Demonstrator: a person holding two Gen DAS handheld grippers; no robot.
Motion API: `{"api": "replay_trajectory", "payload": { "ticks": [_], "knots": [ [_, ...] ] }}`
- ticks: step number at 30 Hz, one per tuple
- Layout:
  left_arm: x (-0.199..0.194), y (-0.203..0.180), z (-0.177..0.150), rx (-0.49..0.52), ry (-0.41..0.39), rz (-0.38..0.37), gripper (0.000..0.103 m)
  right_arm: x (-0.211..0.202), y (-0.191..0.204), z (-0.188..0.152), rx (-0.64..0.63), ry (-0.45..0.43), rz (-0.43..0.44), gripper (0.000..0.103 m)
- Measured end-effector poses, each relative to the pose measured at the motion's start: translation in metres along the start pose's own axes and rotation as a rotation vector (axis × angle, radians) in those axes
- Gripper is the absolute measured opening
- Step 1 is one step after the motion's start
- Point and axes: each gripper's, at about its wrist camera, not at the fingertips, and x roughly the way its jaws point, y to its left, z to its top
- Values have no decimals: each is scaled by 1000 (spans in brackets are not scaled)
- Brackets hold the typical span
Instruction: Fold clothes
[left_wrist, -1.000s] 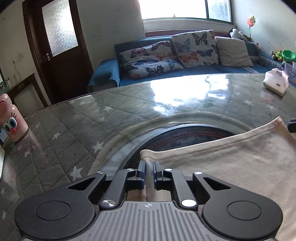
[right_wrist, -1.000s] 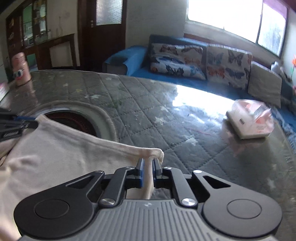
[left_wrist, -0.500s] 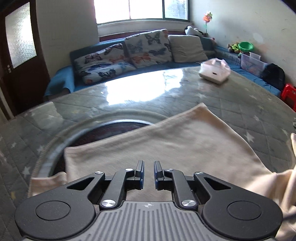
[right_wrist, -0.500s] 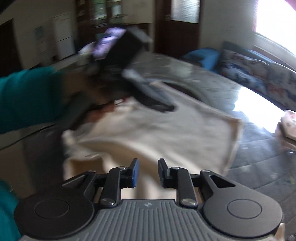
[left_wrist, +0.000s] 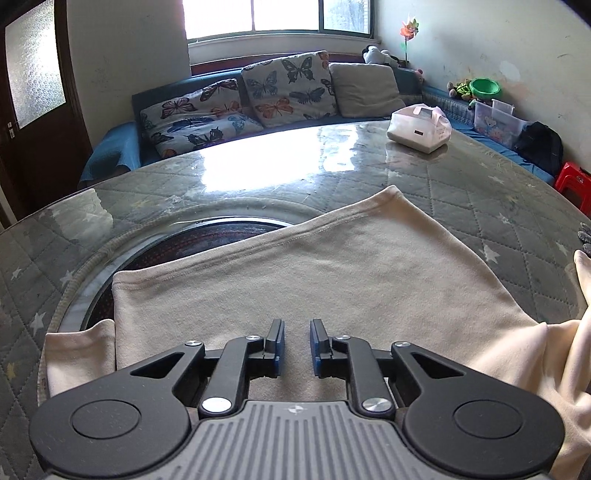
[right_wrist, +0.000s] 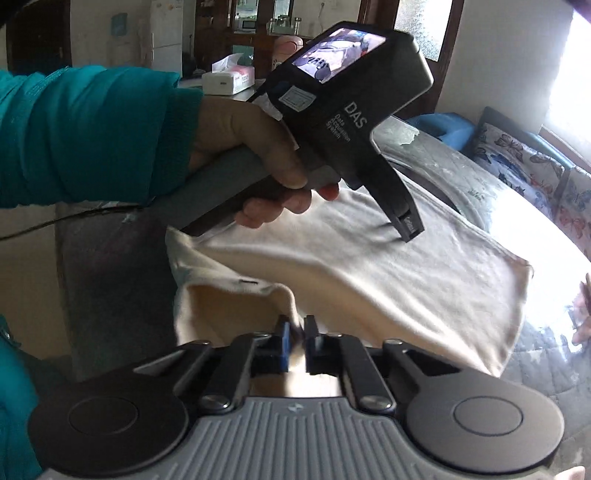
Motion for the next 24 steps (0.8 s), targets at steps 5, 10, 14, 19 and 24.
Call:
{"api": "replay_trajectory", "payload": {
  "ticks": [5, 10, 14, 19, 24],
  "knots": [
    [-1, 1, -3, -4, -17, 2, 22, -18, 9, -7, -50, 25, 25, 2],
    [-2, 2, -5, -4, -23, 10, 29, -19, 16, -14, -46, 55, 75, 3],
    [-7, 5, -7, -10, -20, 5, 29, -31, 9, -10, 6, 8, 49, 10],
    [-32, 1, -19, -4, -50, -20, 29, -38, -12, -9, 104, -26, -12, 11],
    [-74, -11, -47, 44, -90, -60, 29, -34, -29, -24, 193, 15, -32, 11]
  ]
}}
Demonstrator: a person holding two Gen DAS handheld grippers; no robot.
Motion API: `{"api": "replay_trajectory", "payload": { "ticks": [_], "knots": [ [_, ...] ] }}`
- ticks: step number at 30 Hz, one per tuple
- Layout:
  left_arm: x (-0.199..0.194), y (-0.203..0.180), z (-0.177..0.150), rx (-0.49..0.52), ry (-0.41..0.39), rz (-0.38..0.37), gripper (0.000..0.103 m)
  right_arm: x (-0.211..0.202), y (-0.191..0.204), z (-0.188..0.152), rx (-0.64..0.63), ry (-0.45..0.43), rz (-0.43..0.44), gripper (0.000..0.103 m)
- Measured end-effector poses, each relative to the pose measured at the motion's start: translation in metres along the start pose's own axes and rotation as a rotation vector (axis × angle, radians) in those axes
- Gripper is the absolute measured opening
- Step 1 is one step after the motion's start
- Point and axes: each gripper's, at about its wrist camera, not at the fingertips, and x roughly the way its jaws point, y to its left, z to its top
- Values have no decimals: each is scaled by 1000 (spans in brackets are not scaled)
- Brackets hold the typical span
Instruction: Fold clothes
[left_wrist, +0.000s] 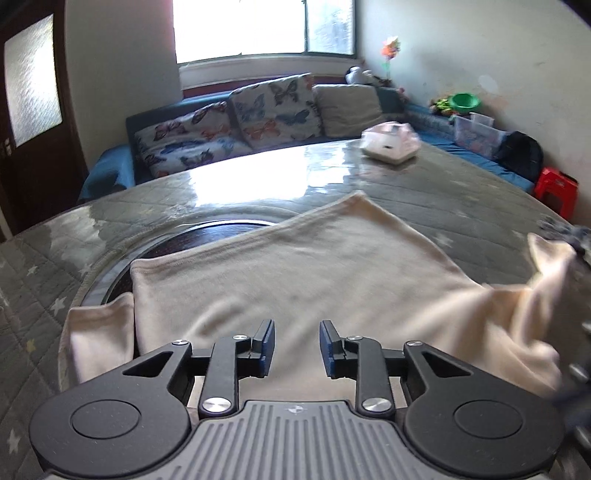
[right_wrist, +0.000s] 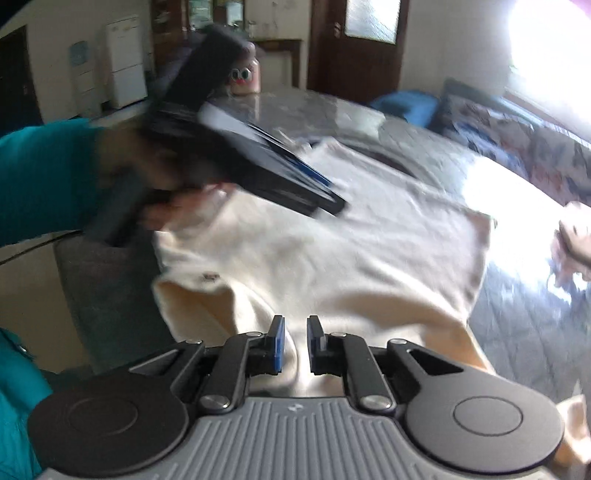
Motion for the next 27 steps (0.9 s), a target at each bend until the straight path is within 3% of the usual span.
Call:
{"api": "replay_trajectory", "payload": {
  "ticks": [5, 11, 17, 20, 22, 27],
  "knots": [
    [-35, -23, -31, 36, -13, -64, 29, -6, 0, -12, 9, 36, 7, 15],
    [-55, -43, -58, 78, -11, -107, 29, -6, -13, 0, 62, -36, -63, 21],
    [-58, -46, -68, 94, 2, -128, 29, 20, -27, 0, 94, 7, -129, 21],
    [-60, -45, -71, 100, 0, -136, 30, 13, -29, -11, 95, 32, -154, 23],
    [-60, -44, -70, 109, 5, -147, 30, 8, -31, -17, 95, 46, -165, 33],
    [-69, -43, -54, 143, -25, -169, 31, -7, -39, -19, 133, 12, -179, 34]
  ]
}}
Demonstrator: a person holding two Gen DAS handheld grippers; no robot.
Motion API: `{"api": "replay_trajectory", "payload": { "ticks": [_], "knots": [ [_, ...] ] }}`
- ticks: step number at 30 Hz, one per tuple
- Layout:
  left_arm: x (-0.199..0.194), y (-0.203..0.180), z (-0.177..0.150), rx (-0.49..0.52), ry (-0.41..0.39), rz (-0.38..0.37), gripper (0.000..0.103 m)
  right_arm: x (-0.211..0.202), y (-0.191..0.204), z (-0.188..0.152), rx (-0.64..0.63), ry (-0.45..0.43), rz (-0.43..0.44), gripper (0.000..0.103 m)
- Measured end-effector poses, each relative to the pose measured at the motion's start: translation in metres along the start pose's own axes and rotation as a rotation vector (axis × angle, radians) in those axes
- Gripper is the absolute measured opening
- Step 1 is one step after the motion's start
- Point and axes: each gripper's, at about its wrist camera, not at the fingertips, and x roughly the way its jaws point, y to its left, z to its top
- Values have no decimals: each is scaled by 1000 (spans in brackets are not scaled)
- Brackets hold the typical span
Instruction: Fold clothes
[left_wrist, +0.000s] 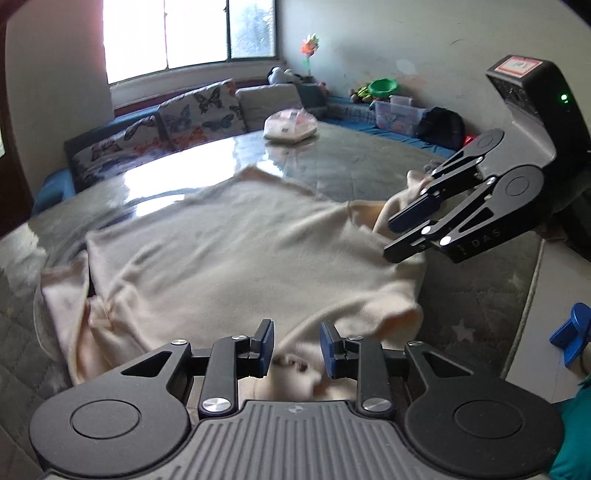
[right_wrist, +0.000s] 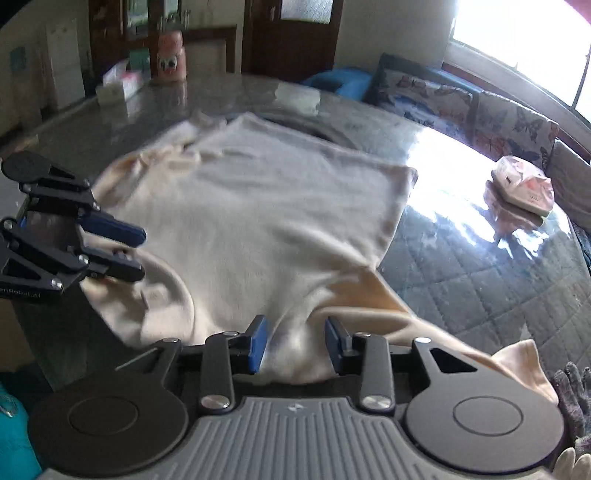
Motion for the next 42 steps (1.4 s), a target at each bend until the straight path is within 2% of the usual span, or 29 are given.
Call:
{"api": "replay_trajectory", "payload": {
  "ticks": [3, 7, 13, 16, 20, 23, 26, 28, 29, 30, 33, 37, 40, 42],
  "knots": [
    [2, 0, 14, -5, -38, -13, 38, -10, -15, -2, 67, -30, -26, 34],
    [24, -13, 29, 0, -46, -49, 38, -19, -48, -11, 171, -46, -128, 34],
    [53, -40, 34, 9, -21, -128, 39, -29, -110, -28, 331, -68, -309, 34],
    [60, -48, 30, 14, 0, -149, 39, -34, -149, -47, 477, -72, -374, 34],
    [61, -52, 25, 20, 16, -163, 42, -32, -183, -68, 621, -60, -348, 34],
    [63, -53, 24, 18, 20, -159, 43, -24, -191, -76, 677, -51, -301, 34],
    [62, -53, 24, 18, 20, -158, 43, -17, -189, -79, 683, -39, -287, 34],
    [61, -53, 24, 19, 20, -159, 44, -16, -185, -76, 659, -37, -290, 23],
    [61, -54, 24, 22, 20, -158, 44, -17, -182, -71, 641, -43, -294, 11],
    [61, -54, 23, 24, 20, -158, 44, -19, -179, -65, 620, -51, -300, 7],
    [60, -55, 23, 28, 18, -157, 44, -27, -171, -44, 540, -100, -328, 5],
    [60, -54, 21, 33, 15, -161, 45, -55, -157, -13, 413, -244, -388, 5],
    [59, -53, 20, 37, 12, -170, 46, -81, -149, 0, 364, -349, -421, 5],
    [58, -53, 19, 40, 10, -178, 47, -83, -152, -5, 368, -340, -452, 5]
  ]
}}
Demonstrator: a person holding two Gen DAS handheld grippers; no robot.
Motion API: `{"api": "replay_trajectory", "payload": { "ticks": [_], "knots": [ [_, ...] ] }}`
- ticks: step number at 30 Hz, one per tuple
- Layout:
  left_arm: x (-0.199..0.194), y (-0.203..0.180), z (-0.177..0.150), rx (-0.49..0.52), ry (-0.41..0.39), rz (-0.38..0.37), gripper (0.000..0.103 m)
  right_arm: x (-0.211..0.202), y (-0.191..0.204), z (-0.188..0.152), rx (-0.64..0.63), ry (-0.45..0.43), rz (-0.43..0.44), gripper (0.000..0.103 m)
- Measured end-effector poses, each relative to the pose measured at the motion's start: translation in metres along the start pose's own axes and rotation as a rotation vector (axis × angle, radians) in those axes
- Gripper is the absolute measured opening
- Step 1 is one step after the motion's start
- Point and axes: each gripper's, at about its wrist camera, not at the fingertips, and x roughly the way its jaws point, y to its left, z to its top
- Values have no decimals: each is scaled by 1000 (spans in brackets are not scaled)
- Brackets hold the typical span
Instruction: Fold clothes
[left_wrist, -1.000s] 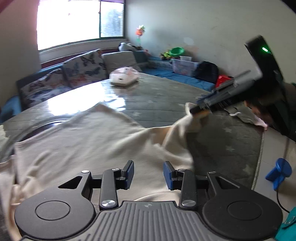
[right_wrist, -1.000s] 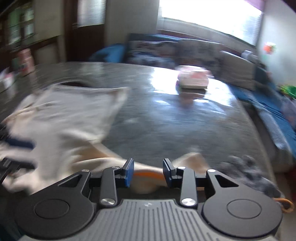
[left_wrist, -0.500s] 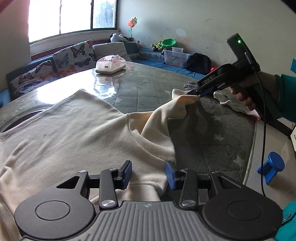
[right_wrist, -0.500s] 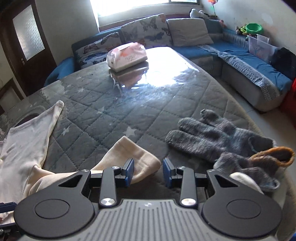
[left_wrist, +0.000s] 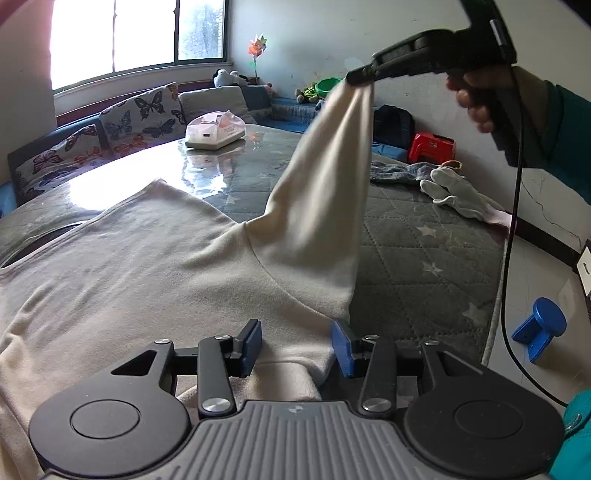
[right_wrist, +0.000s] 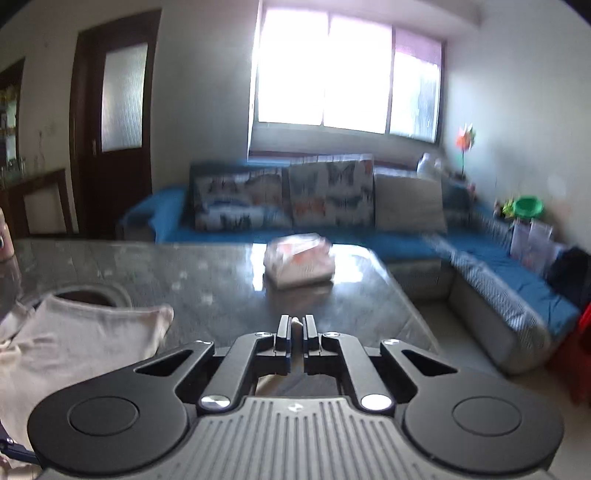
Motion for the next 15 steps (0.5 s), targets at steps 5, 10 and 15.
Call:
{"api": "replay_trajectory", "payload": {
  "ticks": [5, 10, 15],
  "knots": [
    [-2, -4, -3, 29, -4, -16, 50, 31, -25, -40, 26, 162, -116, 10],
    [-5, -3, -6, 26, -1, -27, 50, 43, -22, -58, 35, 209, -105, 10],
    [-5, -5, -5, 17, -1, -22, 51, 56, 3, -57, 32, 249, 40, 18]
  ]
}}
